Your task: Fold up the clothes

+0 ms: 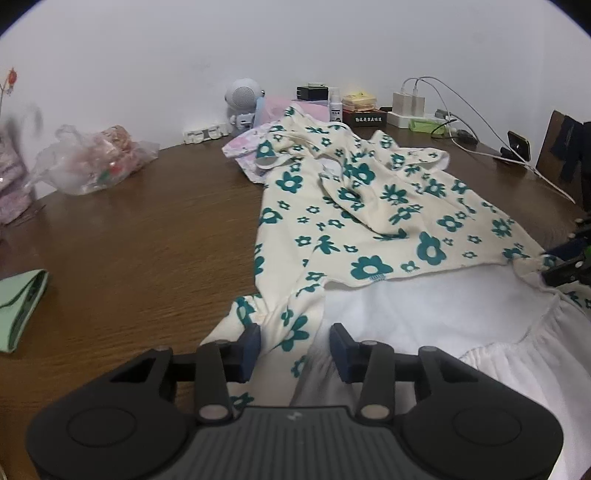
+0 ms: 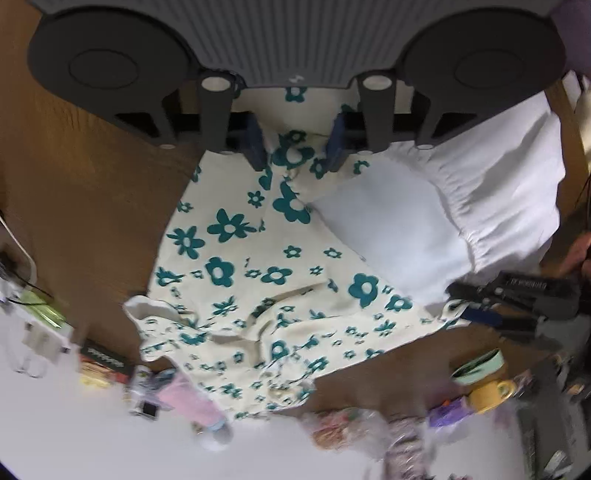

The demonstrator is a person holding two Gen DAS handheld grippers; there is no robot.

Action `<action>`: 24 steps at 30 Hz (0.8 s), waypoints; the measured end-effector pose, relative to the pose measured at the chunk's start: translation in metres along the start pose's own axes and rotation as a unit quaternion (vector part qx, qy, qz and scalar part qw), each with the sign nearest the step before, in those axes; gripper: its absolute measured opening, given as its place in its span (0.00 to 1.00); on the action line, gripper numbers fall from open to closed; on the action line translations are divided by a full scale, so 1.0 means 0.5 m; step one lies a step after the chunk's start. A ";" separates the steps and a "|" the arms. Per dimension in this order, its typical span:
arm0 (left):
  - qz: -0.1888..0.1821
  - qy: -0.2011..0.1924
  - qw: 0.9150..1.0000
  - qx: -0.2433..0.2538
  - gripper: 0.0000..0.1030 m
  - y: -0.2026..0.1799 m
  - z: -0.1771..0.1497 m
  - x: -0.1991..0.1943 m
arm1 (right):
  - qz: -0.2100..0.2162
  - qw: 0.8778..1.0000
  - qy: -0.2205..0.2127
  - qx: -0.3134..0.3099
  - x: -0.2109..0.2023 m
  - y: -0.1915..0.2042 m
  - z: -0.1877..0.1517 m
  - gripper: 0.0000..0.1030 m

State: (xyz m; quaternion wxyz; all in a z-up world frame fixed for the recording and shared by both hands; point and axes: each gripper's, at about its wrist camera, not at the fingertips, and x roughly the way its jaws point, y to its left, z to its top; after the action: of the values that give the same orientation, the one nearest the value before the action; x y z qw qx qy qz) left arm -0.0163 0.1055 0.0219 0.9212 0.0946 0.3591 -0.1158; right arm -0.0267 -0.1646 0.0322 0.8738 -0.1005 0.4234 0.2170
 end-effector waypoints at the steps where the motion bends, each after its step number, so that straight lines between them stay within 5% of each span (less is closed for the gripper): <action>1: 0.013 -0.001 1.000 0.004 0.37 0.005 -0.004 -0.004 | -0.006 1.000 -0.001 0.002 -0.006 0.014 -0.009 0.18; 4: 0.086 -0.005 0.996 0.029 0.35 0.027 -0.001 0.005 | -0.006 1.000 -0.007 0.009 -0.025 0.069 -0.040 0.18; 7: 0.161 0.011 0.986 0.039 0.25 0.049 0.025 0.029 | 0.056 0.998 -0.018 0.014 -0.030 0.143 -0.056 0.24; 9: 0.164 0.010 0.986 0.036 0.24 0.054 0.043 0.008 | 0.120 0.992 -0.027 0.004 -0.040 0.178 -0.050 0.30; 11: 0.129 -0.030 0.991 0.018 0.28 0.046 0.052 -0.064 | 0.155 0.987 -0.044 -0.009 -0.064 0.189 -0.041 0.30; 13: 0.062 -0.057 0.996 -0.016 0.50 0.036 0.049 -0.139 | 0.136 0.988 -0.073 -0.021 -0.108 0.163 -0.028 0.38; 16: -0.061 -0.073 0.995 -0.038 0.53 -0.016 0.021 -0.200 | 0.051 0.995 -0.081 0.005 -0.142 0.058 0.006 0.44; 19: -0.139 -0.024 0.990 -0.015 0.53 -0.121 -0.023 -0.176 | -0.023 0.998 -0.051 -0.017 -0.112 -0.006 0.051 0.49; 24: -0.105 0.001 0.994 0.029 0.53 -0.216 -0.079 -0.138 | -0.057 0.996 -0.004 -0.062 0.000 -0.044 0.112 0.50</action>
State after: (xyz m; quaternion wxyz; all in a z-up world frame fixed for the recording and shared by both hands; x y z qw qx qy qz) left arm -0.1212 0.0226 0.0307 0.9006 0.0832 0.3642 -0.2220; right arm 0.0224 -0.1640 0.0669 0.8788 -0.1775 0.3988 0.1930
